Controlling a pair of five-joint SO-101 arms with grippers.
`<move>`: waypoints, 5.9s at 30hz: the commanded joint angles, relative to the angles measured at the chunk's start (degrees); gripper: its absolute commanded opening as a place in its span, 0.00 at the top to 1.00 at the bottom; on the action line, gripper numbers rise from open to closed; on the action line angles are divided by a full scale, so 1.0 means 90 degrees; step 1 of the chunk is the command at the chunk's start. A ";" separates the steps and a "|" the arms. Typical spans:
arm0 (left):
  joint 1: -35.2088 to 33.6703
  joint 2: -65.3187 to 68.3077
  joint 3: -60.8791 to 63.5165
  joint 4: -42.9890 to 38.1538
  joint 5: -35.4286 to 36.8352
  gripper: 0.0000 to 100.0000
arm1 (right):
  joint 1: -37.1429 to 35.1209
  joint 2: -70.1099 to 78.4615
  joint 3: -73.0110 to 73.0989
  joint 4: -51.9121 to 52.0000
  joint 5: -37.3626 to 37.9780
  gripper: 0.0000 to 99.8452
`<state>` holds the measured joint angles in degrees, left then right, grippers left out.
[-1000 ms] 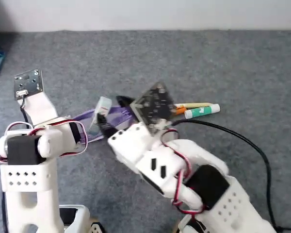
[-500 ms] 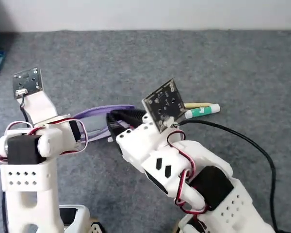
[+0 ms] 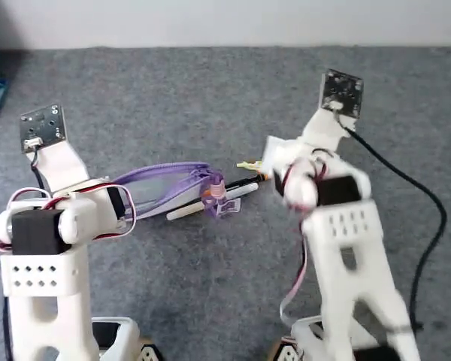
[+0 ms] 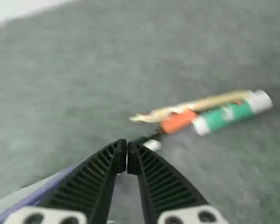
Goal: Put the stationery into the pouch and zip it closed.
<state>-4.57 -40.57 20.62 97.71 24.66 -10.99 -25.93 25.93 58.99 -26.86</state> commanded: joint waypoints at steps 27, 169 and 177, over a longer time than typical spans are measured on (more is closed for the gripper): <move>-0.0049 0.0293 -0.0024 -0.0147 0.0039 0.99 | 0.1763 0.5905 -0.3849 0.0249 -0.1250 0.75; -0.0049 0.0244 0.0425 -0.0117 0.0059 0.99 | 0.0767 0.5426 -0.5275 0.1851 -0.2247 0.85; -0.0049 0.0244 0.0425 -0.0117 0.0059 0.99 | 0.1089 0.7292 -0.7580 0.2437 -0.2383 0.85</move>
<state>-4.57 -40.31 22.11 97.63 24.66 -2.64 37.10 -34.37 80.18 -47.78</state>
